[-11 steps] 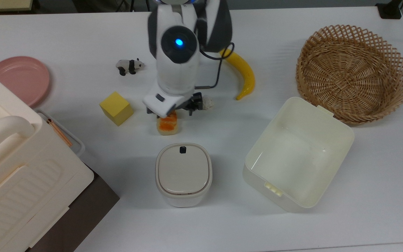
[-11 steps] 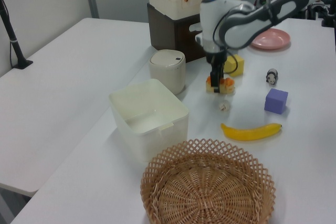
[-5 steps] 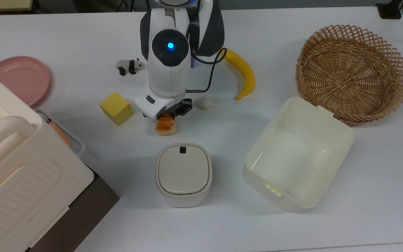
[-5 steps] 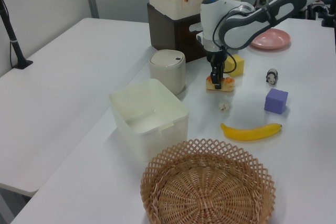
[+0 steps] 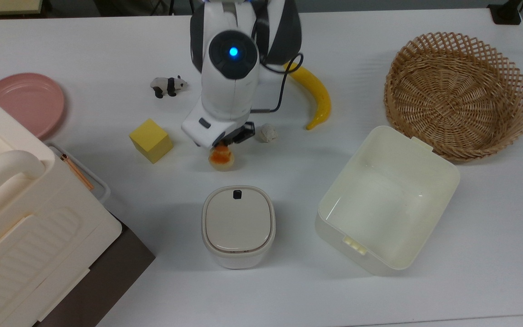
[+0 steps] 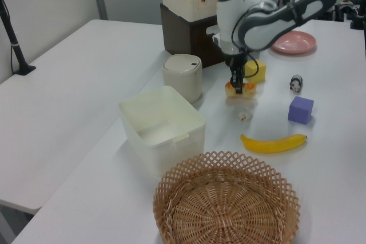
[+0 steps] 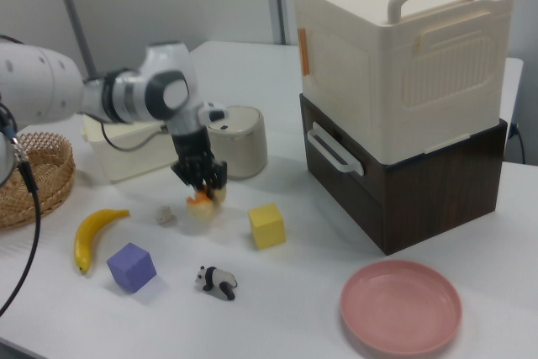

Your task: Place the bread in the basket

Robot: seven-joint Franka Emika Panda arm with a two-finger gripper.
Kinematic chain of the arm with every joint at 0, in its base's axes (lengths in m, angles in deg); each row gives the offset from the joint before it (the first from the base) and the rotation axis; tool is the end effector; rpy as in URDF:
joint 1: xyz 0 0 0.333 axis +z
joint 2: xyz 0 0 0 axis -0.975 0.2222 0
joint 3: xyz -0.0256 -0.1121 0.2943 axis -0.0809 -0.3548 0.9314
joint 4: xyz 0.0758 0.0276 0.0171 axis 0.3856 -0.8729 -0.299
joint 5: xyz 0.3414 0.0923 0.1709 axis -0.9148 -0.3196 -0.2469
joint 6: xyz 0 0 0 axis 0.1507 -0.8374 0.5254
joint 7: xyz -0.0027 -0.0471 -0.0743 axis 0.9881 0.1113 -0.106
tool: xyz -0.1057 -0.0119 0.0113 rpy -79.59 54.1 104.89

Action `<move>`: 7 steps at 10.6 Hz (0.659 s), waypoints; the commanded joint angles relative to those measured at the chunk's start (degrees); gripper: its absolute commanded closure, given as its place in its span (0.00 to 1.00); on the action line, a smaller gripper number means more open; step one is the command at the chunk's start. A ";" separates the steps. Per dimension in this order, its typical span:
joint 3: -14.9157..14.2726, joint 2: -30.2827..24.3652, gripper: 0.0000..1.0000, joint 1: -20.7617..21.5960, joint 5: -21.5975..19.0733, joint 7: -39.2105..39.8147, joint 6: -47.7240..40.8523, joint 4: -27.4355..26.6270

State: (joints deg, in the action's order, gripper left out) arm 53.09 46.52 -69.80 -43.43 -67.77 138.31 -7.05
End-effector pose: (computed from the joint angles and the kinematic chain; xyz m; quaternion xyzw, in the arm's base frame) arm 0.6587 0.0547 0.3505 0.9941 0.0721 -0.0446 0.0677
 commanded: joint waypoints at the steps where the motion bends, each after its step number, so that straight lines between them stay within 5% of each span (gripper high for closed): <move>1: 0.32 -8.10 0.90 2.73 -0.17 -0.10 -8.36 1.79; 7: 0.24 -9.10 0.86 22.05 -3.26 -16.23 -12.07 8.29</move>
State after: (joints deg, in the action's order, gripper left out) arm 54.14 36.76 -55.44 -46.28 -76.89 127.11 -0.81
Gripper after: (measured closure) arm 0.877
